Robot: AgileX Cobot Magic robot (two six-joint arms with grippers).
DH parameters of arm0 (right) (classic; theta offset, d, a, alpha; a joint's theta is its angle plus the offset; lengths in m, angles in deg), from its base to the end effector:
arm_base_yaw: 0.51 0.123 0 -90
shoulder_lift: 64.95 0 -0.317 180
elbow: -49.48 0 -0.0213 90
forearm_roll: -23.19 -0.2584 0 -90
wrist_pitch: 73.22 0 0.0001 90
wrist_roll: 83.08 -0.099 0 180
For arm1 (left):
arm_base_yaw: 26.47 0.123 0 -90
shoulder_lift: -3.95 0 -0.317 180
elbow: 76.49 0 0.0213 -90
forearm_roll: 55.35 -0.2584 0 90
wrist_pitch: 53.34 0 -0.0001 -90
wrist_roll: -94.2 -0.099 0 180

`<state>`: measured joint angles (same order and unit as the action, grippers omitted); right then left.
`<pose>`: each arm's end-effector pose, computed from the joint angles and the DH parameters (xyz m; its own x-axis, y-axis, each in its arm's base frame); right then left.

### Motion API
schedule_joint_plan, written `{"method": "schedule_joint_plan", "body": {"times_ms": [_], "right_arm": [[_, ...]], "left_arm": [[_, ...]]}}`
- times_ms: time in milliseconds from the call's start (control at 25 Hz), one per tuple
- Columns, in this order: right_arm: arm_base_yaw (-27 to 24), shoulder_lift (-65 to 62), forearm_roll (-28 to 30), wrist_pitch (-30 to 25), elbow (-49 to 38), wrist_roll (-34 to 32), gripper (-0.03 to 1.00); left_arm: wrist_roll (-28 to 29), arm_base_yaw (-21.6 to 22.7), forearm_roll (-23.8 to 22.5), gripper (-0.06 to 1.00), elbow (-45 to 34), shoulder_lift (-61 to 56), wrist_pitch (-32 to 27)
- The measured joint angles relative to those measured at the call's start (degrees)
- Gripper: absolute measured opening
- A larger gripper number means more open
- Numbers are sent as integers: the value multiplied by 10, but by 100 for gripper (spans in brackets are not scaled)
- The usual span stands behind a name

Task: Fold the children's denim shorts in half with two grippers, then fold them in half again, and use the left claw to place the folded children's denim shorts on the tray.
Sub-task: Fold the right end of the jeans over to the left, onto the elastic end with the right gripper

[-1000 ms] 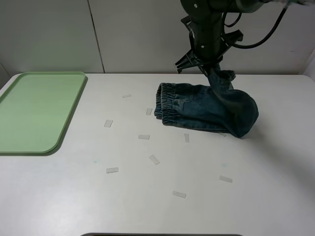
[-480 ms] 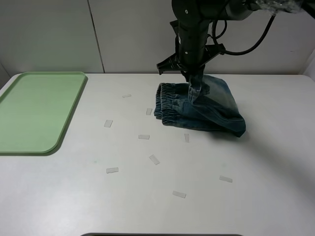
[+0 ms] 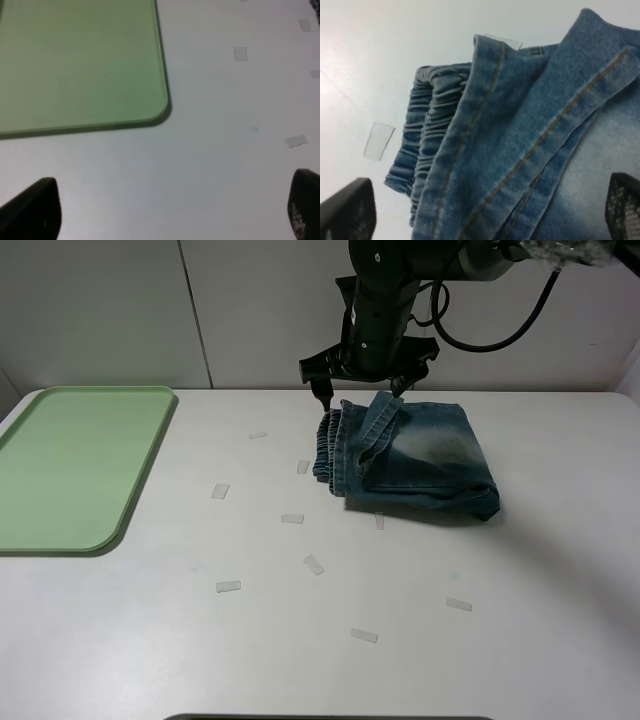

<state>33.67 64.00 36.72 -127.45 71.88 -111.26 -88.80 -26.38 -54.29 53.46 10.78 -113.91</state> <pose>0.4128 0.2576 0.2250 -0.9015 -0.2029 -0.3824 -0.1992 0.9787 -0.0496 -0.0222 -0.0016 0.2740 -0.4599 0.0425 -0.8869 0.0327 0.9990 0.0310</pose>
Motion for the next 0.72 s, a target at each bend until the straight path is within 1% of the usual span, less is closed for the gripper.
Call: {"method": "schedule_joint_plan", "body": {"times_ms": [80, 240, 320, 400, 520, 720], "right_arm": [[0, -7, -1, -12, 0, 10, 69], [0, -37, -1, -66, 0, 43, 69], [0, -49, 9, -100, 0, 59, 69], [0, -52, 30, -120, 0, 65, 69], [-13, -52, 47, -125, 0, 69, 69], [-68, -38, 55, -111, 0, 73, 69]], "left_arm": [[0, 0, 0, 89, 0, 0, 0], [0, 0, 0, 89, 0, 0, 0], [0, 0, 0, 89, 0, 0, 0], [0, 0, 0, 89, 0, 0, 1], [0, 0, 0, 89, 0, 0, 1], [0, 0, 0, 89, 0, 0, 1]]}}
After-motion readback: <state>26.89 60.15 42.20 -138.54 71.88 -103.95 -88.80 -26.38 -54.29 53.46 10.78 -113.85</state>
